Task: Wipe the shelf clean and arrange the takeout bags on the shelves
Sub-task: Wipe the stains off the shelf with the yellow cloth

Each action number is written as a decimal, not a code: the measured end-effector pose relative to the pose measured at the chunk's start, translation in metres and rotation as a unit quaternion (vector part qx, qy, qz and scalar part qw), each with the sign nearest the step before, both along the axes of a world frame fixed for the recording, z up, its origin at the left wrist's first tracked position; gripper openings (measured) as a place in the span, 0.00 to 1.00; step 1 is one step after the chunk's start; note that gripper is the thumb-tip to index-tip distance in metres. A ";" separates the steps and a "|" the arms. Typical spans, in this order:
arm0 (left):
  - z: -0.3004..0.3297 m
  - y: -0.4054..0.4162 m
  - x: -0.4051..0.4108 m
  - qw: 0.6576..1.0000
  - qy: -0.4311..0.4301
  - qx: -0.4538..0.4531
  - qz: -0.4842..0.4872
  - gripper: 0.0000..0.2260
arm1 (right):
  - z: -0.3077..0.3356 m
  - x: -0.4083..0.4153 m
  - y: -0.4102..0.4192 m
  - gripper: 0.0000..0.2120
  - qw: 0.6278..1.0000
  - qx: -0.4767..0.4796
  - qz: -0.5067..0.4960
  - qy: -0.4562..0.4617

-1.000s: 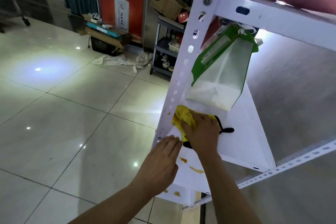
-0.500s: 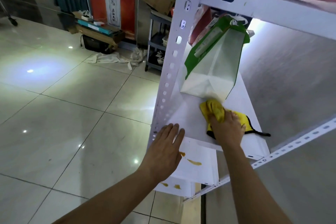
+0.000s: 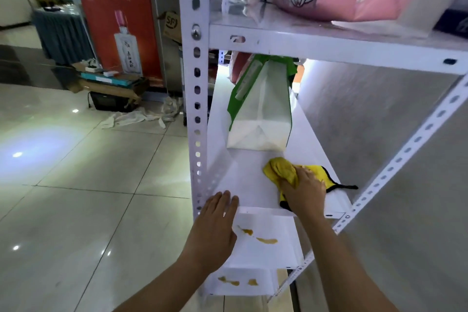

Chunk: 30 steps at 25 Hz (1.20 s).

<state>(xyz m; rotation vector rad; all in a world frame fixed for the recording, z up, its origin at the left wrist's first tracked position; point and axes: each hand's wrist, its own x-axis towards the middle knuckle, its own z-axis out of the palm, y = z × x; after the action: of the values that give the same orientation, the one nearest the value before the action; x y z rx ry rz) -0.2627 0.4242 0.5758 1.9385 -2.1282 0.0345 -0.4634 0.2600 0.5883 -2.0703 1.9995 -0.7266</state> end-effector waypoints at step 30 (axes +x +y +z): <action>0.298 0.019 0.008 0.972 -0.079 -0.222 -0.003 0.22 | 0.351 0.071 0.091 0.22 0.972 -0.168 0.162 0.032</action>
<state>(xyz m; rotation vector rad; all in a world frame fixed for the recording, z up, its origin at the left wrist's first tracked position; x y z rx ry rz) -0.2549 0.4431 0.8734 1.7081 -1.9984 0.6282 -0.3923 0.3510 0.9395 -2.5574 1.5911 -0.9946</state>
